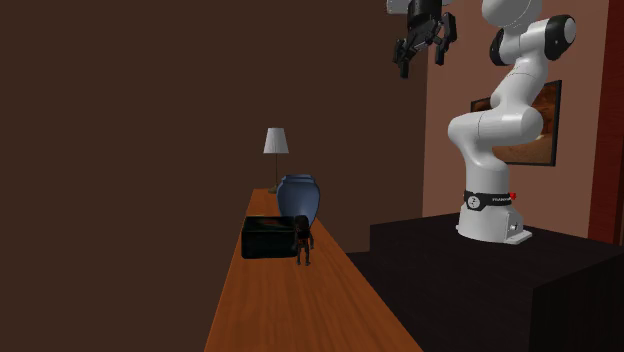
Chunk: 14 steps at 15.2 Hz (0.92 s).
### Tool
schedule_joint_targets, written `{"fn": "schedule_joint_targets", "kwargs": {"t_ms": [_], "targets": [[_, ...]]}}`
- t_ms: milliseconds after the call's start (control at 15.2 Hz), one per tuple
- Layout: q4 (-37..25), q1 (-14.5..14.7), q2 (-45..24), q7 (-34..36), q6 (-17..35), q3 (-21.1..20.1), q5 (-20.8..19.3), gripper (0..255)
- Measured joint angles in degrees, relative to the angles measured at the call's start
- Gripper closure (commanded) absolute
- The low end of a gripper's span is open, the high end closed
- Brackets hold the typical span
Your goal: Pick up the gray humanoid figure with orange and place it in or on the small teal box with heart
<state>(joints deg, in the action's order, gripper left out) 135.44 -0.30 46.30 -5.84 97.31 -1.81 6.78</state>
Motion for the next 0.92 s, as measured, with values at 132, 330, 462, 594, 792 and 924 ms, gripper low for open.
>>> {"fn": "schedule_joint_targets", "kwargs": {"t_ms": [132, 330, 462, 594, 792, 924], "targets": [[0.3, -0.1, -0.4, -0.3, 0.6, 0.2, -0.1, 0], [1.9, -0.7, -3.5, -1.9, 4.3, 1.4, -0.9, 0], [2.5, -1.3, -6.4, -3.2, 7.0, 2.5, -1.5, 0], [3.2, -1.9, -9.1, -4.7, 9.8, 3.7, -2.1, 0], [4.0, -2.6, -13.5, -6.7, 14.0, 5.4, -2.8, 0], [3.8, -3.1, -17.0, -8.2, 16.6, 6.5, -3.2, 0]]}}
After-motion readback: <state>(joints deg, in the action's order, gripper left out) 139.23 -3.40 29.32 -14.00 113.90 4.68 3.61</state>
